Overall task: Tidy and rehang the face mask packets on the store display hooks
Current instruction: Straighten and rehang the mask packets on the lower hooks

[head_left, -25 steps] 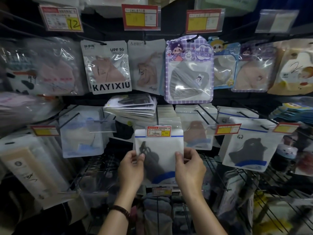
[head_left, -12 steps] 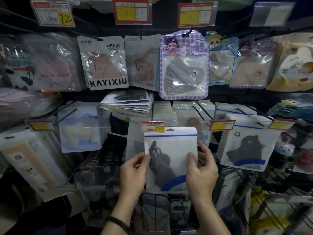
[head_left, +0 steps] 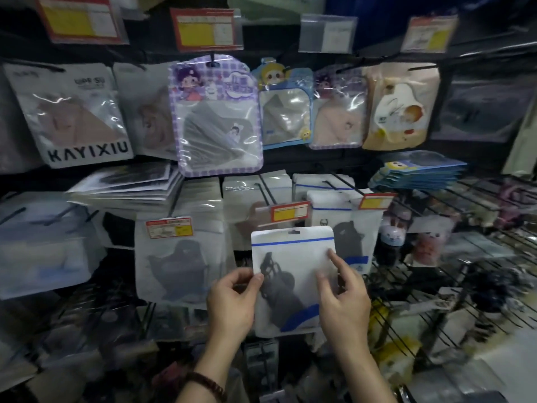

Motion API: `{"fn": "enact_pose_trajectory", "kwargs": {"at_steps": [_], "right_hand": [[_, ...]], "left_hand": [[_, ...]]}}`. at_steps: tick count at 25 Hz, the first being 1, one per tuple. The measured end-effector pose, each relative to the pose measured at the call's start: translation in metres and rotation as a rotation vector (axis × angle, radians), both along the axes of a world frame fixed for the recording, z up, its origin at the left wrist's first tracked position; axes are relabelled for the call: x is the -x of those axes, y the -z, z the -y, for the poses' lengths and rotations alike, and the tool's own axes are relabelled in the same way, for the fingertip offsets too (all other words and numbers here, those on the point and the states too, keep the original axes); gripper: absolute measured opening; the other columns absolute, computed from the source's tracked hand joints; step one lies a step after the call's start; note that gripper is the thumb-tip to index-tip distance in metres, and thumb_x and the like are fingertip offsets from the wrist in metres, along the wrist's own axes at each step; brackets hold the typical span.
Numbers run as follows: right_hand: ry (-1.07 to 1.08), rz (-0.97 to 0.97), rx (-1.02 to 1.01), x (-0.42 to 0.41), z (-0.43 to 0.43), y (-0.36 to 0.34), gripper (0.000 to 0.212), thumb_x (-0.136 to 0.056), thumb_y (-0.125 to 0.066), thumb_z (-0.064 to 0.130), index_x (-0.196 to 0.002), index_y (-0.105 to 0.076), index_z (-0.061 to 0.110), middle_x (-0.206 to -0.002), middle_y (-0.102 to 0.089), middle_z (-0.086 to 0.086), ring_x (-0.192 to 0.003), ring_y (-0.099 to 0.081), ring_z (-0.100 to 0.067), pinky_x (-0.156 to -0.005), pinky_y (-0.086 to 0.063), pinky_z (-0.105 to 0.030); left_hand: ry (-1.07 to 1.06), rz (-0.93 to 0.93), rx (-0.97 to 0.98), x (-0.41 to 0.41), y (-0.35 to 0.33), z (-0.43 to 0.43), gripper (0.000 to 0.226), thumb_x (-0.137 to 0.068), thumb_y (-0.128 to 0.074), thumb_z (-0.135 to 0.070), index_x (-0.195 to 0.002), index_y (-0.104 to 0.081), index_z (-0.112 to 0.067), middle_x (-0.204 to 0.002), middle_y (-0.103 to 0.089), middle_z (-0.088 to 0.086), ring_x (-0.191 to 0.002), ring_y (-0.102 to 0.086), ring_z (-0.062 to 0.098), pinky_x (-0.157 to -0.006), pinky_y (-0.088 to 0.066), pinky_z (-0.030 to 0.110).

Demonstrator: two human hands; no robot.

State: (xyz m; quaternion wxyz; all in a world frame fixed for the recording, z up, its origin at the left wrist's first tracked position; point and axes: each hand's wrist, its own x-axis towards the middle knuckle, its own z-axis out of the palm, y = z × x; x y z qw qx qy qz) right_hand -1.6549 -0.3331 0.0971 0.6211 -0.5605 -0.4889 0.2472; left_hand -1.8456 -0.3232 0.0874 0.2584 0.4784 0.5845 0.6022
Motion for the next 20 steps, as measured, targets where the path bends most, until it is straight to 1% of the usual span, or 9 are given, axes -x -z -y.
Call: {"fn": "enact_pose_trajectory", "kwargs": {"at_steps": [2, 4, 5, 7, 9, 12, 17, 18, 20], "right_hand": [[0.007, 0.046, 0.026, -0.026, -0.002, 0.001, 0.049, -0.102, -0.073, 0.028, -0.149, -0.062, 0.038, -0.133, -0.059, 0.009, -0.124, -0.061, -0.014, -0.113, -0.053, -0.046], [0.015, 0.081, 0.044, -0.049, -0.003, -0.001, 0.054, -0.103, -0.071, 0.028, -0.154, -0.057, 0.035, -0.139, -0.055, 0.004, -0.129, -0.057, -0.014, -0.117, -0.049, -0.041], [0.024, 0.099, 0.050, -0.061, -0.005, -0.003, 0.056, -0.103, -0.071, 0.027, -0.156, -0.054, 0.034, -0.141, -0.053, 0.003, -0.129, -0.055, -0.013, -0.117, -0.046, -0.037], [0.032, 0.136, 0.079, -0.082, -0.008, -0.010, 0.060, -0.104, -0.070, 0.028, -0.160, -0.049, 0.031, -0.143, -0.049, 0.002, -0.127, -0.051, -0.010, -0.113, -0.041, -0.028], [0.008, 0.164, 0.107, -0.098, -0.013, -0.017, 0.066, -0.103, -0.071, 0.029, -0.163, -0.044, 0.030, -0.144, -0.045, 0.003, -0.128, -0.048, -0.011, -0.110, -0.036, -0.023], [-0.042, 0.207, 0.106, -0.116, -0.023, -0.021, 0.077, -0.097, -0.077, 0.032, -0.165, -0.040, 0.032, -0.150, -0.039, 0.004, -0.135, -0.043, -0.010, -0.113, -0.034, -0.024], [-0.111, 0.256, 0.063, -0.129, -0.035, -0.023, 0.079, -0.095, -0.080, 0.035, -0.163, -0.040, 0.043, -0.164, -0.032, 0.002, -0.153, -0.030, -0.010, -0.119, -0.026, -0.024], [-0.130, 0.258, 0.064, -0.129, -0.037, -0.024, 0.078, -0.096, -0.079, 0.035, -0.163, -0.041, 0.045, -0.167, -0.029, 0.001, -0.156, -0.027, -0.012, -0.122, -0.025, -0.026], [-0.167, 0.282, 0.078, -0.130, -0.044, -0.027, 0.077, -0.097, -0.078, 0.036, -0.162, -0.040, 0.050, -0.173, -0.022, -0.003, -0.162, -0.021, -0.019, -0.130, -0.025, -0.037]], "left_hand": [[0.058, -0.065, 0.014, -0.025, -0.004, -0.010, 0.017, -0.094, -0.080, -0.021, -0.084, -0.076, -0.034, -0.080, -0.076, -0.026, -0.076, -0.070, -0.007, -0.065, -0.049, 0.009], [0.103, -0.100, 0.011, -0.048, -0.009, -0.019, 0.012, -0.095, -0.079, -0.022, -0.089, -0.078, -0.032, -0.081, -0.077, -0.021, -0.079, -0.070, -0.007, -0.067, -0.050, 0.008], [0.123, -0.105, 0.004, -0.060, -0.011, -0.024, 0.011, -0.095, -0.080, -0.022, -0.091, -0.079, -0.032, -0.083, -0.078, -0.019, -0.080, -0.071, -0.006, -0.071, -0.053, 0.012], [0.157, -0.066, -0.018, -0.082, -0.017, -0.034, 0.018, -0.093, -0.082, -0.018, -0.094, -0.079, -0.036, -0.087, -0.080, -0.017, -0.083, -0.073, -0.005, -0.079, -0.058, 0.020], [0.175, -0.006, -0.035, -0.099, -0.021, -0.043, 0.028, -0.092, -0.083, -0.014, -0.096, -0.078, -0.041, -0.089, -0.080, -0.019, -0.084, -0.074, -0.004, -0.081, -0.059, 0.021], [0.157, 0.034, -0.034, -0.115, -0.024, -0.055, 0.024, -0.092, -0.083, -0.014, -0.102, -0.079, -0.036, -0.093, -0.081, -0.015, -0.086, -0.075, -0.004, -0.086, -0.060, 0.025], [0.094, 0.054, -0.063, -0.129, -0.032, -0.061, 0.018, -0.095, -0.081, -0.021, -0.103, -0.078, -0.036, -0.095, -0.078, -0.021, -0.087, -0.072, -0.012, -0.084, -0.057, 0.019], [0.081, 0.044, -0.056, -0.130, -0.034, -0.063, 0.015, -0.095, -0.081, -0.023, -0.105, -0.080, -0.034, -0.095, -0.078, -0.021, -0.087, -0.071, -0.012, -0.086, -0.058, 0.020], [0.064, 0.015, -0.026, -0.130, -0.036, -0.069, 0.017, -0.095, -0.080, -0.027, -0.111, -0.082, -0.032, -0.095, -0.076, -0.024, -0.087, -0.070, -0.012, -0.087, -0.058, 0.022]]}}
